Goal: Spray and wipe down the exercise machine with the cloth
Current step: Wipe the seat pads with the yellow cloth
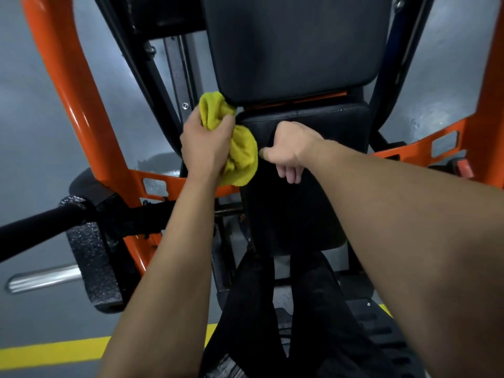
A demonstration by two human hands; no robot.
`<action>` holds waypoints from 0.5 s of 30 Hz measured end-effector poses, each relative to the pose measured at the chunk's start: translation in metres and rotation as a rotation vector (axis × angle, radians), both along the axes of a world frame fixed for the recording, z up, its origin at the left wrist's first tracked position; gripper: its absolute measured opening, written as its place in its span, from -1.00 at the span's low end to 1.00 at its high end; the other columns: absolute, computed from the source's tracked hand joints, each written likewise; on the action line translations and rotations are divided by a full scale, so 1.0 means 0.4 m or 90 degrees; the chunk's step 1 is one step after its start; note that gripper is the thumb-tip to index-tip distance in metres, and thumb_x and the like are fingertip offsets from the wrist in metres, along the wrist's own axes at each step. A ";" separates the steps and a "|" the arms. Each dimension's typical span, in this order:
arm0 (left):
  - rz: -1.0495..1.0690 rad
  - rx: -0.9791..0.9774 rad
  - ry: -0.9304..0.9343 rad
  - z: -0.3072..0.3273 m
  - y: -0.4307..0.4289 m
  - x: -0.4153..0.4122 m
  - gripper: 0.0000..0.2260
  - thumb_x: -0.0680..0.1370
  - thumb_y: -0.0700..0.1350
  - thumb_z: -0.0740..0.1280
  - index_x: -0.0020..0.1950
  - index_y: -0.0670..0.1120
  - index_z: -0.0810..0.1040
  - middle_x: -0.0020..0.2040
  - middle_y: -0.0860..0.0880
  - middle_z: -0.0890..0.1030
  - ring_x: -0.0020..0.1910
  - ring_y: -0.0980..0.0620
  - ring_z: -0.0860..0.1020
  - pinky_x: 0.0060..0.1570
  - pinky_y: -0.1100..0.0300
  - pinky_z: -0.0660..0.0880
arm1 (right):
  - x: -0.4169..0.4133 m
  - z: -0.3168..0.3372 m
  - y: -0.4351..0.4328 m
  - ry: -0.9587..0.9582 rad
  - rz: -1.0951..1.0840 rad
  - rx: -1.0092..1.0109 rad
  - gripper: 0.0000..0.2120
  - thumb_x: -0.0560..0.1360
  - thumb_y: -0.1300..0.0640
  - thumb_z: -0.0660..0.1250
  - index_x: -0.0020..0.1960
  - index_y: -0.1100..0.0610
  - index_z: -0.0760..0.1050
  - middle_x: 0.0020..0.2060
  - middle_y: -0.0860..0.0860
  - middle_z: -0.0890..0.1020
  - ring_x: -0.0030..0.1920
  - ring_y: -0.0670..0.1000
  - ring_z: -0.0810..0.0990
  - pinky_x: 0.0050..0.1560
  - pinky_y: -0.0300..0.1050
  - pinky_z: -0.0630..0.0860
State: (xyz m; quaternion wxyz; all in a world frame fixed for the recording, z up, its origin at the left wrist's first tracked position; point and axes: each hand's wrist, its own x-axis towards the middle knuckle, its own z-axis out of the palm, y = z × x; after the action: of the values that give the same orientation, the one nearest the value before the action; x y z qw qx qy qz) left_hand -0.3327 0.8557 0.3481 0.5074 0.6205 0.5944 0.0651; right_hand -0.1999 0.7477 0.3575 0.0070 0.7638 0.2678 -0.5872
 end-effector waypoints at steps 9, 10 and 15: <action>-0.076 0.160 0.112 -0.008 -0.213 0.006 -0.44 0.58 0.25 0.32 0.48 -0.02 0.42 0.38 -0.14 0.37 0.29 -0.17 0.44 0.25 0.07 0.39 | 0.001 0.006 0.006 0.001 0.005 0.004 -0.60 0.50 0.13 0.16 -0.31 0.33 0.64 -0.46 0.19 0.66 -0.43 0.14 0.70 -0.13 0.08 0.71; -0.052 0.135 0.082 -0.021 -0.185 0.009 -0.46 0.57 0.25 0.33 0.43 -0.03 0.45 0.32 -0.10 0.41 0.25 -0.12 0.48 0.29 0.03 0.44 | 0.000 0.004 0.007 0.005 0.008 -0.005 -0.63 0.48 0.16 0.16 -0.30 0.33 0.64 -0.46 0.19 0.66 -0.43 0.15 0.70 -0.12 0.09 0.71; -0.028 0.038 -0.043 -0.051 -0.098 -0.001 -0.82 0.57 0.14 0.38 0.03 0.07 0.55 0.02 -0.01 0.61 -0.01 0.05 0.61 0.07 0.03 0.57 | -0.004 -0.013 0.005 0.017 -0.003 -0.013 -0.56 0.51 0.04 0.18 -0.30 0.32 0.64 -0.45 0.18 0.67 -0.42 0.15 0.70 -0.09 0.07 0.71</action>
State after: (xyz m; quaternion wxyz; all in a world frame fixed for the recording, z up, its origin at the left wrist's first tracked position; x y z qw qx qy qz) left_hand -0.3332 0.8165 0.3276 0.5094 0.6461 0.5608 0.0924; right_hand -0.2016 0.7498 0.3523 0.0099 0.7564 0.2603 -0.6000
